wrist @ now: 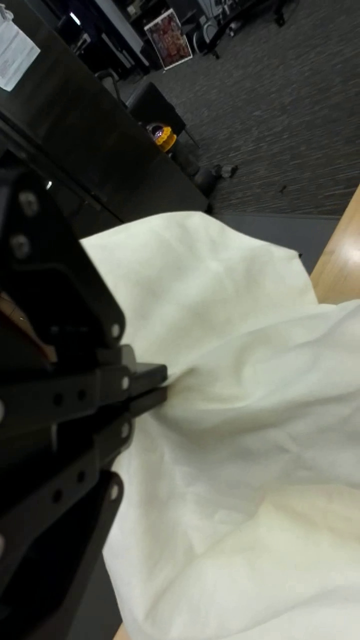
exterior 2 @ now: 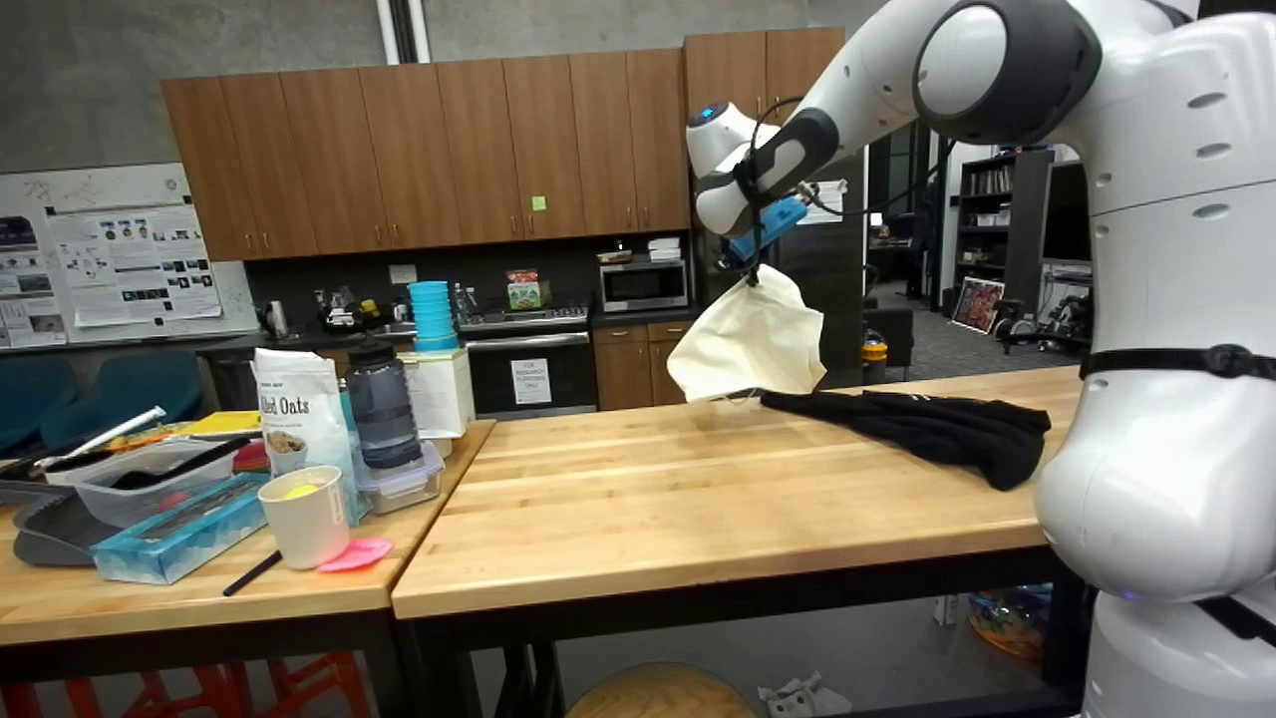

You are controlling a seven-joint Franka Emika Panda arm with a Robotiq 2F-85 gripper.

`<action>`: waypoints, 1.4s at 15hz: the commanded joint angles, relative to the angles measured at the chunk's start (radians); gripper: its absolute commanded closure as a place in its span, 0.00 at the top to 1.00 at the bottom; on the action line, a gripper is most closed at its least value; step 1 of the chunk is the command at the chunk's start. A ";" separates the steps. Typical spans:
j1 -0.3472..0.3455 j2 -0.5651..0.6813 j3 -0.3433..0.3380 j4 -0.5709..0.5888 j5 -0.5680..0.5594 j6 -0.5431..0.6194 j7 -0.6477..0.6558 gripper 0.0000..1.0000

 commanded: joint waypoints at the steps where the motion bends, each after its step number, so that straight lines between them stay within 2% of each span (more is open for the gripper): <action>1: 0.007 -0.036 -0.029 -0.031 -0.014 -0.005 -0.002 0.00; 2: 0.004 -0.060 -0.036 -0.068 -0.029 0.026 0.012 0.00; 3: 0.012 -0.004 -0.028 -0.006 -0.005 -0.003 -0.001 0.00; 21: 0.019 0.005 -0.031 -0.010 -0.005 -0.001 0.000 0.00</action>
